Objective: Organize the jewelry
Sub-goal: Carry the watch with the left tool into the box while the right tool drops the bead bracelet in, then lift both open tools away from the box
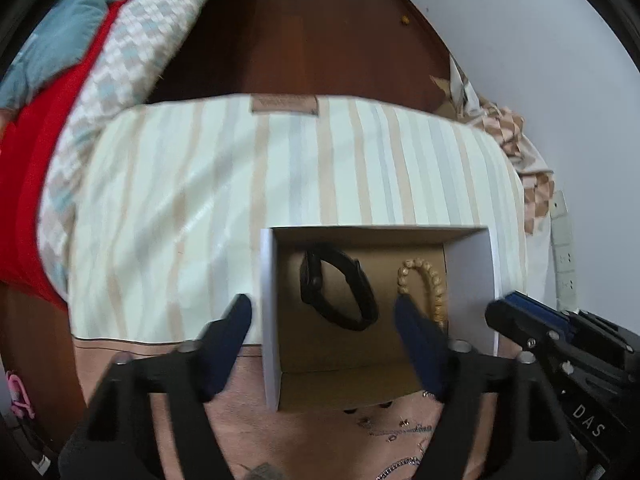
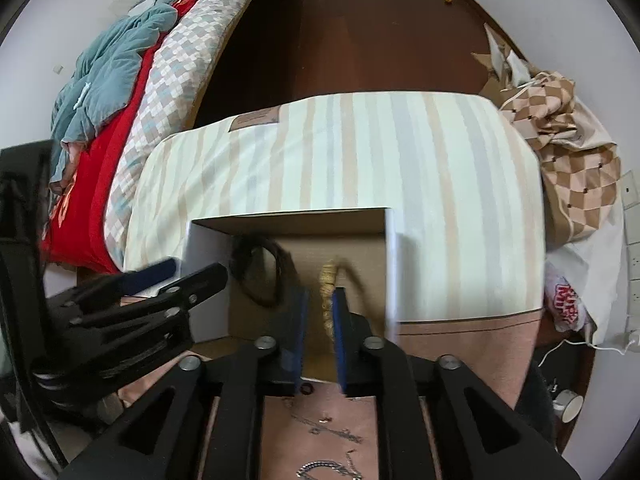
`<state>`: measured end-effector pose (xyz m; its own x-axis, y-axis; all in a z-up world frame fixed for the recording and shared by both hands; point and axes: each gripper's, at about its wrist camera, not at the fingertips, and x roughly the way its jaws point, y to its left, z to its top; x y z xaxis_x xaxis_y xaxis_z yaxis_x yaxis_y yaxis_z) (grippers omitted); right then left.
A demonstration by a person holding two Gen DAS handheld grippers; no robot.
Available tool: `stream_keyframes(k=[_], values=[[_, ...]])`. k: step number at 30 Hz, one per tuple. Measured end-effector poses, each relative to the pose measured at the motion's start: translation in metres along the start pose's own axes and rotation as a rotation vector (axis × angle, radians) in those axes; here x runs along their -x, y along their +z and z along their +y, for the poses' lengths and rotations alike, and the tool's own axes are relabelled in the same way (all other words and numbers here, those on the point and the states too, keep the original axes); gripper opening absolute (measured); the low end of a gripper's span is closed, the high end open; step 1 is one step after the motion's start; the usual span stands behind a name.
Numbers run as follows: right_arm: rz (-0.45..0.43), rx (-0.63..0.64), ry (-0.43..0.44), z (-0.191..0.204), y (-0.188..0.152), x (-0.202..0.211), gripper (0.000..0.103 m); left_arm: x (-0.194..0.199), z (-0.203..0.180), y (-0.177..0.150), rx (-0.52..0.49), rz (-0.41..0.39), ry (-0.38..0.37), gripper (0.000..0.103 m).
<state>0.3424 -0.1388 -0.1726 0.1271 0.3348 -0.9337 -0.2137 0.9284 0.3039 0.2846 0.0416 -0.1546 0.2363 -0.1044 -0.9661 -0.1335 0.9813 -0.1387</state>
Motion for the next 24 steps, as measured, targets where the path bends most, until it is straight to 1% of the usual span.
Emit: stream_keyframes(k=[1, 3, 5, 6, 7, 8, 10, 12, 14, 16, 24], values=[[-0.008, -0.001, -0.014, -0.001, -0.002, 0.004, 0.033, 0.006, 0.001, -0.001, 0.0, -0.011, 0.005, 0.074], [-0.02, 0.004, -0.029, -0.002, -0.006, 0.01, 0.039, 0.011, 0.005, -0.001, 0.011, -0.02, 0.019, 0.075], [-0.032, 0.013, -0.057, -0.001, -0.012, 0.015, 0.047, 0.018, 0.008, -0.004, 0.016, -0.042, 0.042, 0.086], [-0.038, 0.012, -0.071, -0.001, -0.013, 0.016, 0.056, 0.022, 0.011, -0.008, 0.019, -0.061, 0.067, 0.094], [-0.045, 0.022, -0.107, 0.001, -0.017, 0.017, 0.064, 0.025, 0.013, -0.012, 0.02, -0.076, 0.089, 0.098], [-0.049, 0.027, -0.13, 0.001, -0.02, 0.017, 0.068, 0.026, 0.015, -0.015, 0.02, -0.085, 0.105, 0.099], [-0.054, 0.033, -0.171, 0.002, -0.026, 0.015, 0.086, 0.028, 0.018, -0.025, 0.017, -0.104, 0.142, 0.1], [-0.054, 0.035, -0.193, 0.002, -0.031, 0.012, 0.093, 0.028, 0.02, -0.032, 0.007, -0.119, 0.179, 0.101], [-0.058, 0.036, -0.218, 0.004, -0.037, 0.007, 0.095, 0.028, 0.022, -0.039, 0.004, -0.127, 0.204, 0.101], [-0.064, 0.037, -0.23, 0.006, -0.041, 0.006, 0.099, 0.03, 0.025, -0.046, 0.009, -0.133, 0.221, 0.101], [-0.115, 0.05, -0.276, 0.02, -0.054, 0.021, 0.099, 0.056, 0.028, -0.066, 0.027, -0.19, 0.255, 0.101]])
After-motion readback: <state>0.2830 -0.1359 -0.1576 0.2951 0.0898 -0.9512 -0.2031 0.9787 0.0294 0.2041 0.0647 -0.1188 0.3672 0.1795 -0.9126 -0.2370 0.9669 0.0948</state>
